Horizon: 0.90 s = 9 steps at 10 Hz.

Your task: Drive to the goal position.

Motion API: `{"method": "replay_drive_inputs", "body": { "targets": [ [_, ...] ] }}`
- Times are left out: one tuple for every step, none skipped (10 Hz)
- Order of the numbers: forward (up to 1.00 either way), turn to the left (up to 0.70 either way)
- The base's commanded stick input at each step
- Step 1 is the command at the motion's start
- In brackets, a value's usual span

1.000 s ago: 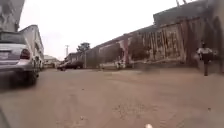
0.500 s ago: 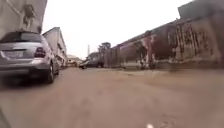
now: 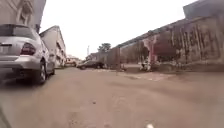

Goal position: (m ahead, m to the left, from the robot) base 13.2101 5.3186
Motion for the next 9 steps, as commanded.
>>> {"method": "replay_drive_inputs", "body": {
  "targets": [
    [1.0, 0.0],
    [1.0, 0.0],
    [1.0, 0.0],
    [1.0, 0.0],
    [1.0, 0.0],
    [1.0, 0.0],
    [1.0, 0.0],
    [1.0, 0.4],
    [1.0, 0.4]
  ]
}}
